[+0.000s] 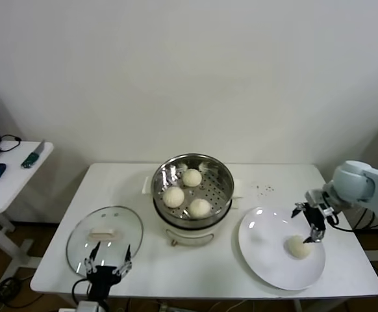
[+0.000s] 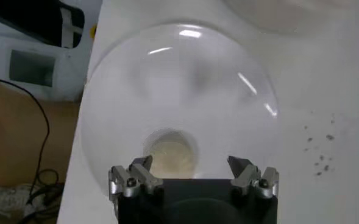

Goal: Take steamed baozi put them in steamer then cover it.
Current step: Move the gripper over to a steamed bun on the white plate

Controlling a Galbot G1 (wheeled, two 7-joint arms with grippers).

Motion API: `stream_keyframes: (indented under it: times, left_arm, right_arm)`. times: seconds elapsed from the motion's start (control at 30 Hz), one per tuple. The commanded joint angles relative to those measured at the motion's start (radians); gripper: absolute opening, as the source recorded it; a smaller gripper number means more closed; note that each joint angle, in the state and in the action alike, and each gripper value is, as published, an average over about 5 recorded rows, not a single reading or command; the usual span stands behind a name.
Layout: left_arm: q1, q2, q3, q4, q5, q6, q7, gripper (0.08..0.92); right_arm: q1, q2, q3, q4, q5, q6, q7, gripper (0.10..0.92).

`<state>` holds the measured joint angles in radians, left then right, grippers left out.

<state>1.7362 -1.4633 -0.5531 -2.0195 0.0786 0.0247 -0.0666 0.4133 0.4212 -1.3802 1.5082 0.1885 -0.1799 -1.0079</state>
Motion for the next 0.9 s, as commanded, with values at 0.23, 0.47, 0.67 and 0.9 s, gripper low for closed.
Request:
stream_keyframes:
  times: [0.23,0.47,0.67,0.9]
  left_arm:
    - [-0.003,-0.002,-0.004,0.009,-0.002,0.004,0.000,0.823]
    - [-0.005,0.000,-0.007,0.014,-0.002,0.005,0.000,0.823]
    - [-0.005,-0.003,-0.006,0.015,0.000,0.006,0.000,0.823]
    - [-0.001,-0.005,-0.006,0.014,-0.002,0.005,0.000,0.823]
  right_arm:
    - [-0.285,-0.015,0.180,-0.077,-0.066,-0.056,0.035,0.823]
    - [-0.328,0.039,0.235,-0.130,-0.080,-0.056,0.036,0.823]
    - [-0.339,0.082,0.251,-0.158,-0.090,-0.057,0.038,0.823]
    - [-0.340,0.092,0.237,-0.161,-0.098,-0.058,0.024,0.823]
